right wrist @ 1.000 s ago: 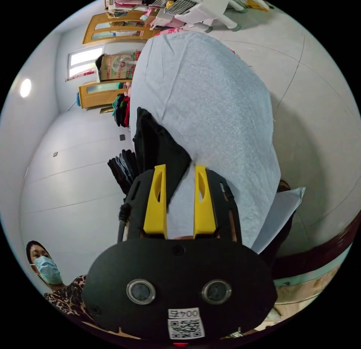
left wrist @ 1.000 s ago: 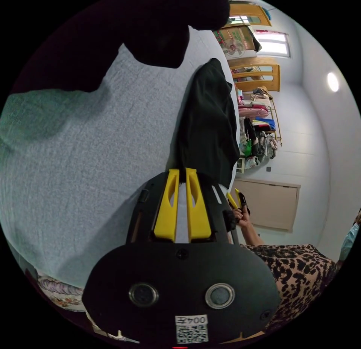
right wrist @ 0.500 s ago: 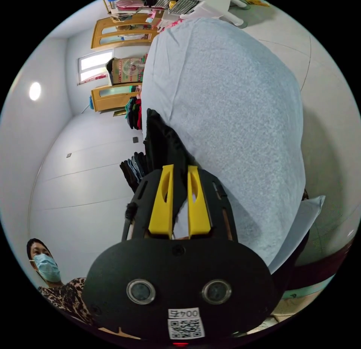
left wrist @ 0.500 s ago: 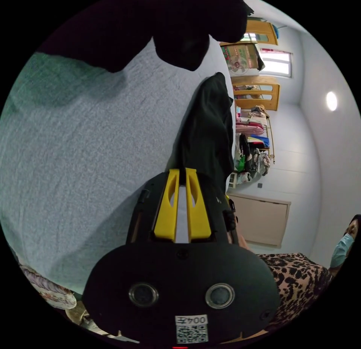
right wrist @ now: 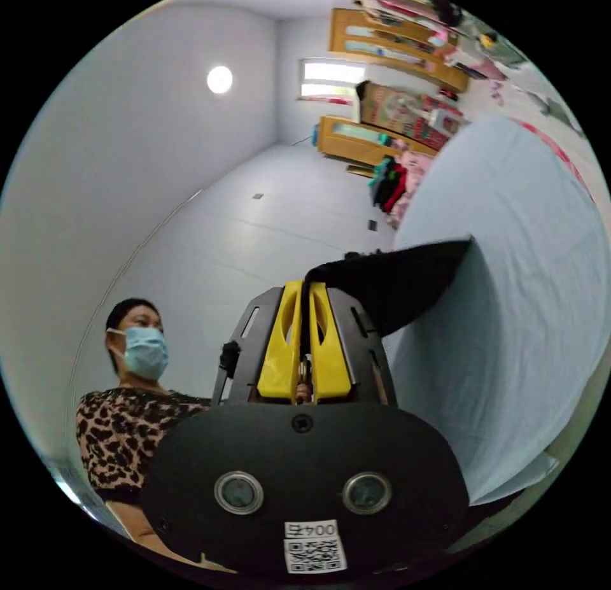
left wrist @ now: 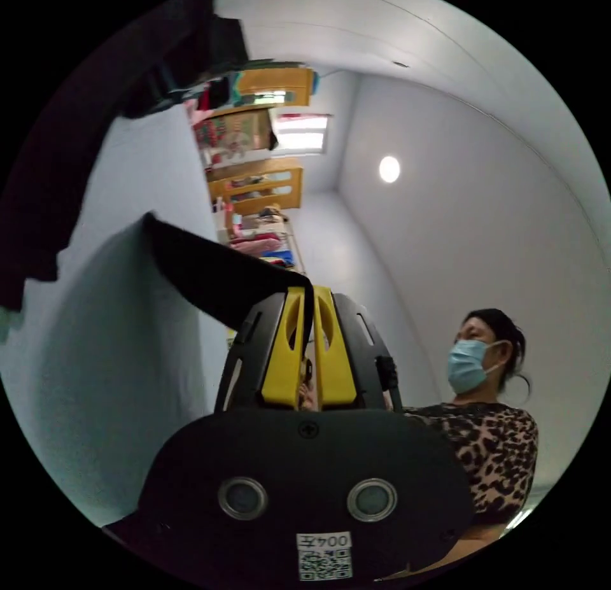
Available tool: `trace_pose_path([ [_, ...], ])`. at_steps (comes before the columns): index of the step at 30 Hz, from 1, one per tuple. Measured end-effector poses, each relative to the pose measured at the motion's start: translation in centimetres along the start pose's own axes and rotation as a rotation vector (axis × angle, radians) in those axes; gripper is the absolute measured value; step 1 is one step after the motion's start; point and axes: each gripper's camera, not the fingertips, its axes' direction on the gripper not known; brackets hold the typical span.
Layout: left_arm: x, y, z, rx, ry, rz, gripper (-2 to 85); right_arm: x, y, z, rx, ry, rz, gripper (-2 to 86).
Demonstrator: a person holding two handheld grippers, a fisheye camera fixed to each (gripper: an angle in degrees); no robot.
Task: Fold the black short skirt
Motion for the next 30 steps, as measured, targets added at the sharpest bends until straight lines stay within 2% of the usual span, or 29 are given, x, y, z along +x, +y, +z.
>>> trace_pose_path([
  [2, 7.2, -0.2, -0.1, -0.015, 0.095, 0.071, 2.4, -6.1, 0.1, -0.9, -0.008, -0.071, -0.106, 0.5],
  [5, 16.1, -0.6, 0.3, -0.052, 0.146, 0.191, 2.3, -13.3, -0.1, -1.5, -0.005, -0.102, -0.233, 0.5],
  [8, 22.4, -1.6, 0.6, -0.081, 0.108, 0.303, 2.2, -17.8, -0.7, -1.4, 0.003, -0.086, -0.304, 0.4],
  [10, 23.5, -2.5, 1.1, -0.096, 0.082, 0.324, 2.2, -18.6, -1.3, -0.8, 0.008, -0.056, -0.291, 0.3],
  [18, 12.7, -9.1, 5.0, -0.118, 0.007, 0.034, 2.4, -11.6, -6.5, 3.2, 0.037, 0.078, -0.004, 0.3],
  [21, 12.5, -13.5, 8.0, -0.117, -0.073, 0.074, 2.3, -12.9, -10.0, 6.0, 0.038, 0.1, -0.047, 0.4],
  [25, 17.0, -18.4, 12.1, -0.141, -0.085, 0.261, 2.4, -18.4, -13.6, 9.0, 0.016, 0.163, -0.228, 0.5],
  [30, 15.4, -19.6, 14.6, -0.222, -0.183, 0.283, 2.6, -16.9, -13.3, 10.6, -0.025, 0.297, -0.209, 0.6],
])
